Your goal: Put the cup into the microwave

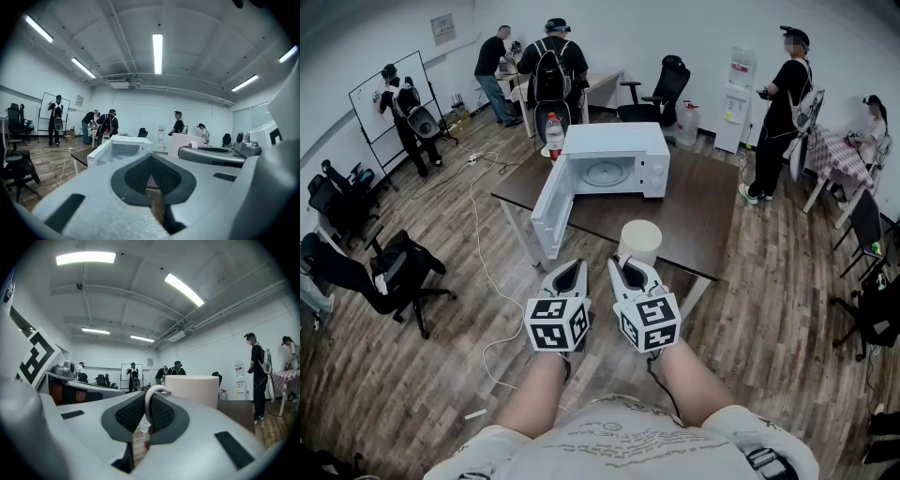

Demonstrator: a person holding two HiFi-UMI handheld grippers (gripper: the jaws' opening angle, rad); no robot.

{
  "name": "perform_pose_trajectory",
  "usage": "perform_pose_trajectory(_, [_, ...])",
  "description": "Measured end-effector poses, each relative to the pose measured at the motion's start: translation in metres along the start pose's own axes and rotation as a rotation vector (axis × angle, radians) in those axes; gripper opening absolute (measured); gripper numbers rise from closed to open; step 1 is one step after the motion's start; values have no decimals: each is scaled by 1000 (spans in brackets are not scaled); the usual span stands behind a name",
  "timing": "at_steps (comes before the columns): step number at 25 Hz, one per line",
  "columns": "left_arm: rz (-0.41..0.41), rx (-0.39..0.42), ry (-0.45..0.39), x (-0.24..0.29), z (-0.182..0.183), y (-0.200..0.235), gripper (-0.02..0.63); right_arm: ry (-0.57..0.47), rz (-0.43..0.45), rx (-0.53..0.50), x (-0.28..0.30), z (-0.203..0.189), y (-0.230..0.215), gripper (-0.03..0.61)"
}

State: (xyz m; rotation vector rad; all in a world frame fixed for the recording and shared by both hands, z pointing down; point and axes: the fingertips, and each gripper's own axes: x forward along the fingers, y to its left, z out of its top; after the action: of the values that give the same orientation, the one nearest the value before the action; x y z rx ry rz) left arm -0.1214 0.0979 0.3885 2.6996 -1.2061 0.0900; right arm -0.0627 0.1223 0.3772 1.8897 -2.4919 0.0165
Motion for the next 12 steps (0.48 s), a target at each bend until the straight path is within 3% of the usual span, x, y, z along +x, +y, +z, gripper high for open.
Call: perform_pose_trajectory(12, [-28, -23, 18, 5, -9, 30, 12, -52, -48, 10, 21, -5, 6, 28])
